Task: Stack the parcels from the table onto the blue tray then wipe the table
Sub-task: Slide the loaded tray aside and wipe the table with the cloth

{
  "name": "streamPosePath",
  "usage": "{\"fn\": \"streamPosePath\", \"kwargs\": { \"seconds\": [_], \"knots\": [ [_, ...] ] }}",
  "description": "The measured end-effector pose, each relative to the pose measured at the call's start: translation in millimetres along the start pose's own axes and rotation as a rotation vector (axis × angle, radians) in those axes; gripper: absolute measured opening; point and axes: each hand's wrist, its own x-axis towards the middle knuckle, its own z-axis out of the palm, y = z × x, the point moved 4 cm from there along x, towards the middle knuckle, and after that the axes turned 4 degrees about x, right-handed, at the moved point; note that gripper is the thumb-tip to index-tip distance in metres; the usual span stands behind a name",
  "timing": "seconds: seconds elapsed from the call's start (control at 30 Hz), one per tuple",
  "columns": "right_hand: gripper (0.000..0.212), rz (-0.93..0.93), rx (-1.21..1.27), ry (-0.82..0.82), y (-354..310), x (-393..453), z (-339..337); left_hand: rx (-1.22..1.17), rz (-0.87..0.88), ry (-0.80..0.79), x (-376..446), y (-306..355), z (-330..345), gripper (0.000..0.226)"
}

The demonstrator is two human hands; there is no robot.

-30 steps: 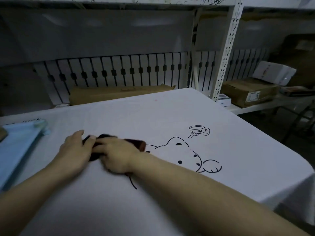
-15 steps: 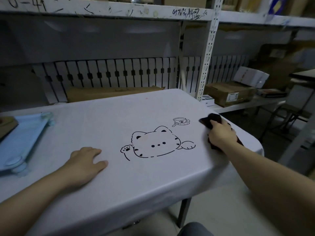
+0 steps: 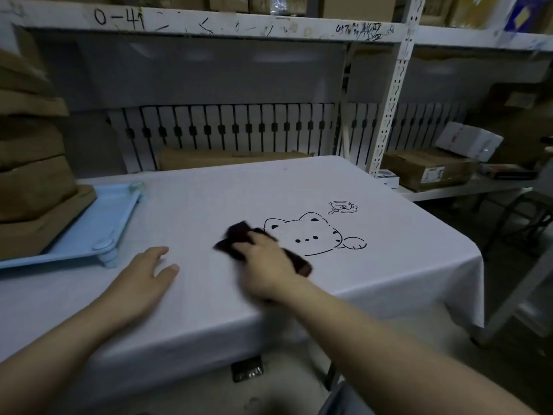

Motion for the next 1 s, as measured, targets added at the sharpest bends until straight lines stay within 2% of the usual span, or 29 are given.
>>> {"fn": "streamPosePath", "kwargs": {
  "seconds": [0.13,0.23,0.3,0.37,0.5,0.53,0.6,0.67,0.73,0.77,0.83,0.93,1.0],
  "knots": [
    [0.057,-0.370,0.071,-0.186,-87.0,-17.4,40.4,-0.059,-0.064,0.073,-4.1,-2.4,-13.8,0.046],
    [0.056,-0.473,0.196,-0.267,-97.2,-32.3,35.4,-0.096,-0.130,0.100,-8.4,-10.0,-22.0,0.043],
    [0.055,-0.398,0.434,-0.313,-92.3,-36.0,17.9,-0.153,-0.131,0.133,-11.6,-9.7,-28.1,0.036],
    [0.049,-0.211,0.743,-0.298,-82.7,-31.3,-4.4,-0.305,-0.174,0.160,-12.6,-7.9,-32.0,0.032],
    [0.042,0.132,1.313,-0.308,-51.5,-10.2,-27.9,-0.684,-0.344,0.136,-9.8,-3.2,-30.5,0.048],
    [0.040,0.204,1.303,-0.291,-41.4,-4.5,-31.9,-0.692,-0.359,0.132,-7.2,-2.9,-28.8,0.050],
    [0.043,0.319,1.012,-0.158,-12.9,7.1,-37.6,-0.659,-0.344,0.141,-5.2,-0.6,-26.0,0.049],
    [0.047,0.364,0.759,-0.002,17.3,16.5,-43.5,-0.568,-0.309,0.148,-6.1,-2.2,-26.0,0.043],
    [0.050,0.303,0.575,0.046,22.3,22.8,-47.7,-0.441,-0.250,0.154,-5.8,-8.0,-27.1,0.032],
    [0.055,0.229,0.463,0.023,16.4,22.9,-45.7,-0.367,-0.213,0.144,-6.5,-9.3,-27.4,0.028],
    [0.067,0.097,0.215,-0.092,-2.6,19.4,-27.4,-0.194,-0.145,0.093,-7.0,-10.6,-24.3,0.034],
    [0.071,0.042,-0.118,-0.263,-25.5,15.9,16.1,0.015,-0.097,0.006,-7.4,-15.5,-18.3,0.044],
    [0.069,0.029,-0.213,-0.279,-37.5,25.5,32.6,0.065,-0.116,-0.005,-7.2,-20.0,-19.8,0.046]
  ]
}}
